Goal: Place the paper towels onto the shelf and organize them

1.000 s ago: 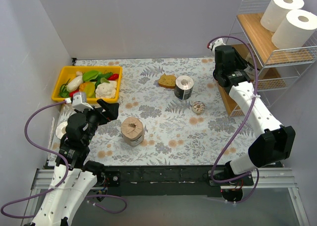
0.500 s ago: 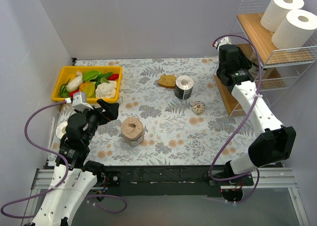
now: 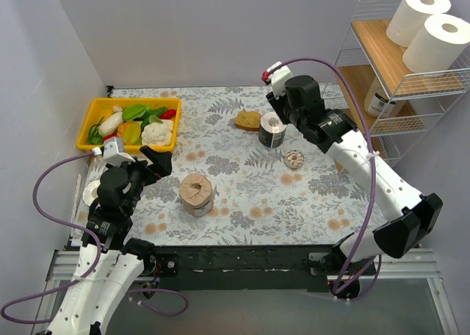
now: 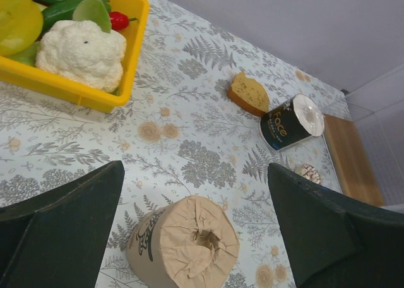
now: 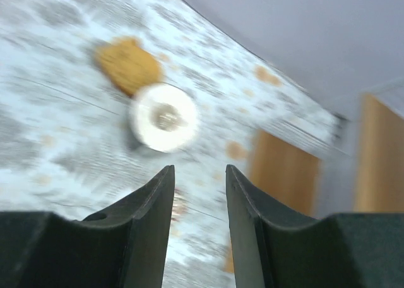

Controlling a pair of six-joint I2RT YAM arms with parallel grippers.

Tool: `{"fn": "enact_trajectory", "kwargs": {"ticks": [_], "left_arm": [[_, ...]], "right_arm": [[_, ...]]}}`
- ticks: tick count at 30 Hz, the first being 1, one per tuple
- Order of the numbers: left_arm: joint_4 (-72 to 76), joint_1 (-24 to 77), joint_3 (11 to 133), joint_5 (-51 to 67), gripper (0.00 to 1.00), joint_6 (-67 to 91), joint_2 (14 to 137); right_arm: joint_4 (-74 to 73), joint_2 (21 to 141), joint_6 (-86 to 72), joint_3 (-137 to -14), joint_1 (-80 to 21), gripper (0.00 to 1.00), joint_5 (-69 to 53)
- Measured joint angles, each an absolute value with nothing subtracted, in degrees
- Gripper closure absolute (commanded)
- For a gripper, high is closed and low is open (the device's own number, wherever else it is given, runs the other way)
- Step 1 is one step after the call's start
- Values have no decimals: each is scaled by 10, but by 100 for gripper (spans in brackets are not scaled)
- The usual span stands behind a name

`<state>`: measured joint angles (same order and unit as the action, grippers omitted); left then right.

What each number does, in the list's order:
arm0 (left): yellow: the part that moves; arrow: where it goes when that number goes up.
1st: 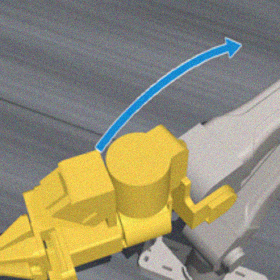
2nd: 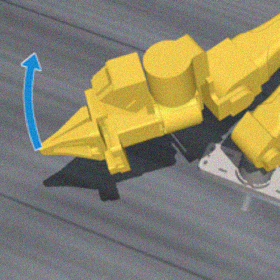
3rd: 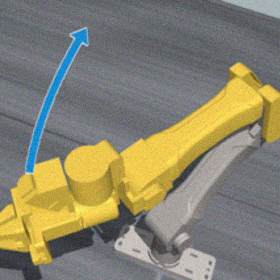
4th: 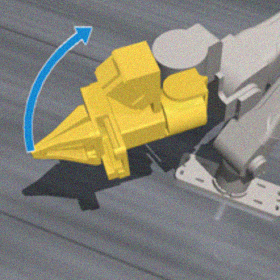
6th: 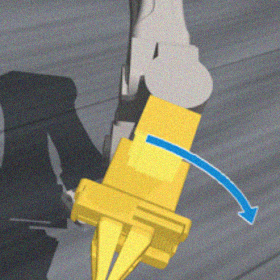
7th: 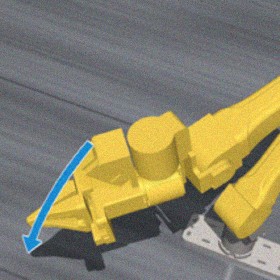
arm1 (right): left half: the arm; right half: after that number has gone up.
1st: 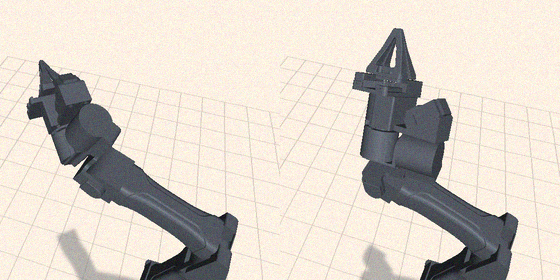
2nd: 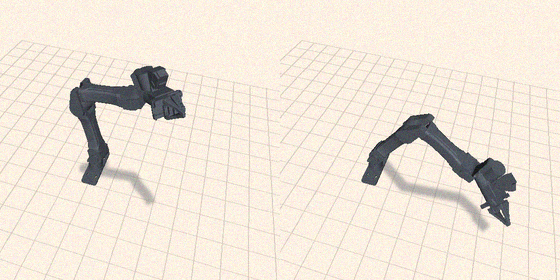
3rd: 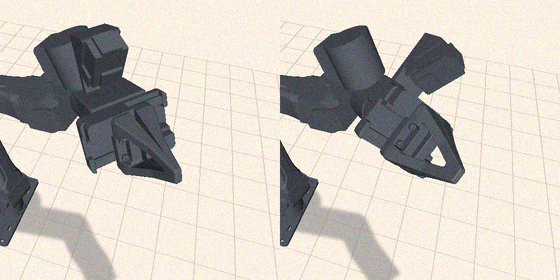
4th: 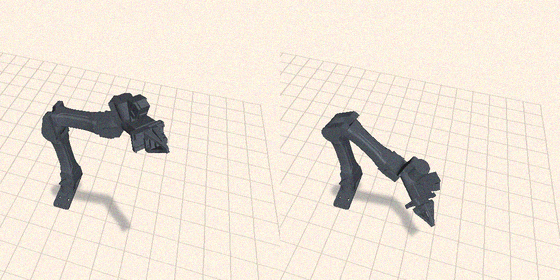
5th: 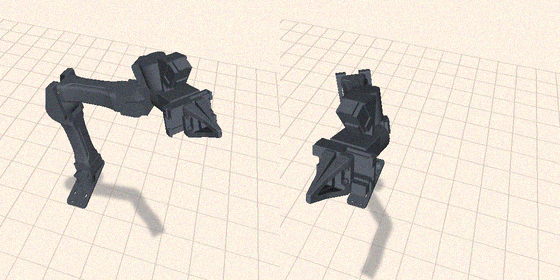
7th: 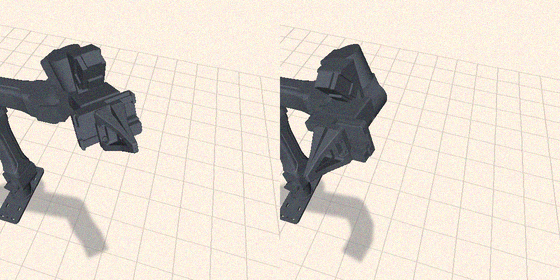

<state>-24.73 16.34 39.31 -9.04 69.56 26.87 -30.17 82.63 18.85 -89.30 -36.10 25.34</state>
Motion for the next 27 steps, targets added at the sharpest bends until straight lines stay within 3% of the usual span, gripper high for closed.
{"fn": "enact_trajectory", "kwargs": {"ticks": [6,13,19,27], "left_arm": [[-296,163,414,-197,2,724,268],[-321,162,424,-254,2,742,263],[-329,162,424,-261,2,746,263],[-330,162,424,-262,2,747,263]], "right_arm": [[-236,775,-25,-792,-441,47,132],[-226,890,-185,-800,-565,31,135],[-229,996,-247,-825,-627,27,132],[-226,1027,-276,-833,-638,27,122]]}}
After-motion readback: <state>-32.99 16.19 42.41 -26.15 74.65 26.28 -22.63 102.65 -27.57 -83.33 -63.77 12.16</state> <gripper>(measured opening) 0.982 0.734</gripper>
